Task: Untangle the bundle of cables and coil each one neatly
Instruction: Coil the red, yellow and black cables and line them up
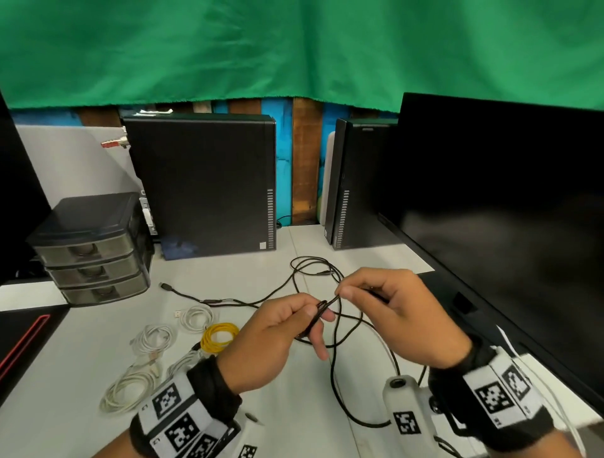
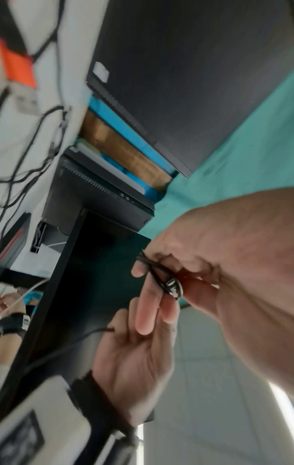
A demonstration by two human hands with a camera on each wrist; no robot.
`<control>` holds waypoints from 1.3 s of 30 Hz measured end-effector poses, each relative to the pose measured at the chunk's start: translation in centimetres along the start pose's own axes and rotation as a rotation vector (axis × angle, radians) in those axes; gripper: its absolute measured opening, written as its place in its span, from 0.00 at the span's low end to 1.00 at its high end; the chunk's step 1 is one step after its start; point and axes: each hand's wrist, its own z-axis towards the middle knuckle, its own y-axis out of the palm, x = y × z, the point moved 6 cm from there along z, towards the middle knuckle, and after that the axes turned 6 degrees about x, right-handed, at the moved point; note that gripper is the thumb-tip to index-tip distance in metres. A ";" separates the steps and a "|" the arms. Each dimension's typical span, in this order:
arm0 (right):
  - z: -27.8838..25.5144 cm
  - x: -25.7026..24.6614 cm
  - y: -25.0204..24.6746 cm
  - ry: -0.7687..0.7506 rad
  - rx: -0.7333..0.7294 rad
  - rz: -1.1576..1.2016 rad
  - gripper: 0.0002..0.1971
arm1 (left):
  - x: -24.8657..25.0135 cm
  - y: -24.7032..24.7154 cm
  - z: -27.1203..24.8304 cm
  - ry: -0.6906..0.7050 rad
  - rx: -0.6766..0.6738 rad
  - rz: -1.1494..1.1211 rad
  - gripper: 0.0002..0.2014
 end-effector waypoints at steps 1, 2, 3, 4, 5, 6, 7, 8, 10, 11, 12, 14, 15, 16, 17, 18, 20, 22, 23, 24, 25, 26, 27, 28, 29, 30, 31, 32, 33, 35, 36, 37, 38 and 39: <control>0.1 0.2 -0.2 0.019 0.020 0.030 0.07 | -0.2 0.1 0.0 -0.036 -0.017 -0.062 0.16; 0.1 0.3 -0.4 0.031 0.026 0.055 0.06 | -0.4 0.3 0.0 -0.072 -0.038 -0.106 0.16; 0.1 0.2 -0.5 0.034 0.016 0.081 0.06 | -0.7 0.4 0.0 -0.107 -0.049 -0.132 0.16; 0.0 0.2 -0.4 0.033 -0.001 0.098 0.05 | -0.9 0.5 0.0 -0.141 -0.041 -0.149 0.15; -0.1 -0.1 -0.2 0.032 -0.030 0.109 0.05 | -1.1 0.4 0.1 -0.166 -0.015 -0.152 0.15; -0.3 -0.3 0.3 0.031 -0.067 0.104 0.06 | -1.3 0.3 0.2 -0.178 0.016 -0.141 0.14; -0.5 -0.5 0.8 0.030 -0.109 0.098 0.06 | -1.5 0.2 0.3 -0.170 0.038 -0.109 0.15; -0.8 -0.7 1.4 0.031 -0.153 0.089 0.06 | -1.8 0.1 0.4 -0.155 0.049 -0.071 0.15; -1.3 -0.8 2.8 0.038 -0.231 0.062 0.07 | -2.2 -0.2 0.6 -0.124 0.066 -0.026 0.16; -1.6 -0.8 3.3 0.036 -0.255 0.040 0.07 | -2.3 -0.5 0.5 -0.104 0.072 0.010 0.17; -1.7 -1.0 3.6 0.025 -0.260 0.019 0.07 | -2.3 -0.6 0.4 -0.087 0.065 0.053 0.18; -1.7 -1.4 3.3 -0.013 -0.225 0.004 0.07 | -2.2 -0.3 0.0 -0.105 -0.015 0.103 0.17; -1.5 -1.5 2.8 -0.033 -0.191 0.003 0.07 | -2.4 0.1 -0.3 -0.131 -0.078 0.090 0.16; -1.3 -1.4 2.2 -0.046 -0.149 0.003 0.07 | -2.3 0.5 -0.6 -0.148 -0.140 0.074 0.16; -1.0 -1.1 1.5 -0.042 -0.102 0.013 0.06 | -1.9 0.7 -0.8 -0.152 -0.185 0.057 0.16; -0.6 -0.7 0.8 -0.028 -0.054 0.029 0.06 | -1.4 0.9 -1.0 -0.150 -0.216 0.021 0.17; -0.1 0.2 -0.4 0.009 0.035 0.085 0.05 | 0.0 0.9 -1.3 -0.139 -0.243 -0.113 0.19; 0.3 1.0 -1.0 0.044 0.098 0.182 0.04 | 1.4 0.4 -1.3 -0.138 -0.196 -0.322 0.18; 0.4 1.4 -1.0 0.053 0.122 0.214 0.04 | 2.0 0.0 -1.2 -0.128 -0.151 -0.428 0.16; 0.4 1.7 -0.9 0.053 0.136 0.211 0.05 | 2.7 -0.4 -1.2 -0.113 -0.102 -0.529 0.15; 0.4 2.0 -0.4 0.050 0.131 0.173 0.07 | 3.3 -0.8 -1.1 -0.094 -0.049 -0.617 0.13; 0.3 2.1 0.4 0.049 0.097 0.107 0.09 | 3.8 -1.2 -1.0 -0.083 0.003 -0.697 0.13; 0.1 2.1 1.7 0.050 0.033 0.040 0.11 | 3.8 -1.5 -0.8 -0.079 0.065 -0.749 0.13; -0.2 1.9 3.1 0.055 -0.045 -0.010 0.12 | 3.7 -1.9 -0.6 -0.082 0.127 -0.776 0.14; -0.6 1.8 4.5 0.067 -0.117 -0.043 0.12 | 3.4 -2.2 -0.4 -0.079 0.188 -0.775 0.14; -1.0 1.4 5.5 0.063 -0.178 -0.078 0.13 | 3.2 -2.6 -0.2 -0.070 0.242 -0.757 0.15; -1.3 1.0 6.2 0.047 -0.224 -0.115 0.13 | 2.7 -2.9 0.0 -0.054 0.287 -0.723 0.16; -1.6 0.5 6.5 0.023 -0.261 -0.155 0.14 | 2.3 -3.4 0.1 -0.039 0.322 -0.674 0.16; -1.9 0.1 6.5 0.002 -0.290 -0.189 0.14 | 1.9 -3.8 0.2 -0.021 0.350 -0.599 0.16; -2.3 -0.7 6.2 -0.025 -0.351 -0.252 0.14 | 1.7 -4.5 0.4 0.046 0.393 -0.343 0.16; -2.5 -1.3 5.9 -0.037 -0.372 -0.261 0.14 | 1.8 -4.6 0.3 0.092 0.404 -0.191 0.17; -2.7 -1.9 5.6 -0.056 -0.381 -0.259 0.13 | 2.1 -4.4 0.2 0.143 0.399 -0.054 0.17; -2.7 -2.8 5.2 -0.076 -0.370 -0.257 0.13 | 2.5 -3.9 0.0 0.193 0.373 0.053 0.17; -2.6 -3.4 4.5 -0.093 -0.335 -0.254 0.12 | 2.7 -3.2 -0.2 0.243 0.325 0.138 0.16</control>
